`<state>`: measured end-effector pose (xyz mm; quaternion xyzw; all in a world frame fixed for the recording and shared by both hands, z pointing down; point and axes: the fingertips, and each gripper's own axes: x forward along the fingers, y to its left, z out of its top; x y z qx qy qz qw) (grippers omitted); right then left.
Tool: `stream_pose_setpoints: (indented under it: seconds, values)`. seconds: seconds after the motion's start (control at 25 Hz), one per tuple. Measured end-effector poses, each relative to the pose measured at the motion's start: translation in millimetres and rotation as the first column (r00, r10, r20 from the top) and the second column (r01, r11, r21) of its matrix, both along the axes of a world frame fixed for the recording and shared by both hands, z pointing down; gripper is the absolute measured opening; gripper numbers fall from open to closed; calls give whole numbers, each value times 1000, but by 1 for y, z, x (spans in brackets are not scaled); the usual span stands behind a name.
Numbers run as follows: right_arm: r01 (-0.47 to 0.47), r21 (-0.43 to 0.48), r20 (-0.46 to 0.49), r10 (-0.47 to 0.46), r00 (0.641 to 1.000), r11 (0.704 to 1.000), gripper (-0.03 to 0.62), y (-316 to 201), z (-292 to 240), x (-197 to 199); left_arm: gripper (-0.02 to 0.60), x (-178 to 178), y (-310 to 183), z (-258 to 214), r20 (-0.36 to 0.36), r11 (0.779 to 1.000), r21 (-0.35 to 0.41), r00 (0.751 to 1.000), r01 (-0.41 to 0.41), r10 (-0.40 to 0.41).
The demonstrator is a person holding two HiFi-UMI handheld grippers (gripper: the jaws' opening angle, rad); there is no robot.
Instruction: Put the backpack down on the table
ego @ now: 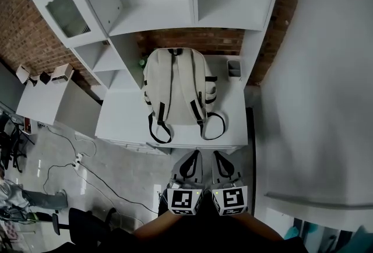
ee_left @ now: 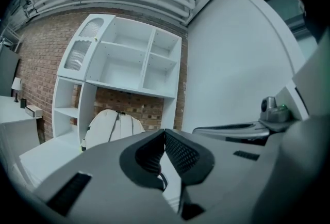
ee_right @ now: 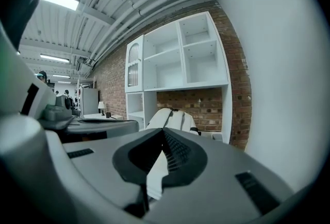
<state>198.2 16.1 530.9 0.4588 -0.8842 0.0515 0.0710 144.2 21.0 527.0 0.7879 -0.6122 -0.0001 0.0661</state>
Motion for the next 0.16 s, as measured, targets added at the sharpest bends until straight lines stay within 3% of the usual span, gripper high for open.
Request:
stream_pose_setpoints:
  seconds: [0.16]
  values:
    - [14, -15, -2, -14, 1000, 1000, 17, 5, 13, -2, 18, 12, 2, 8, 25, 1000, -3, 999, -28, 28]
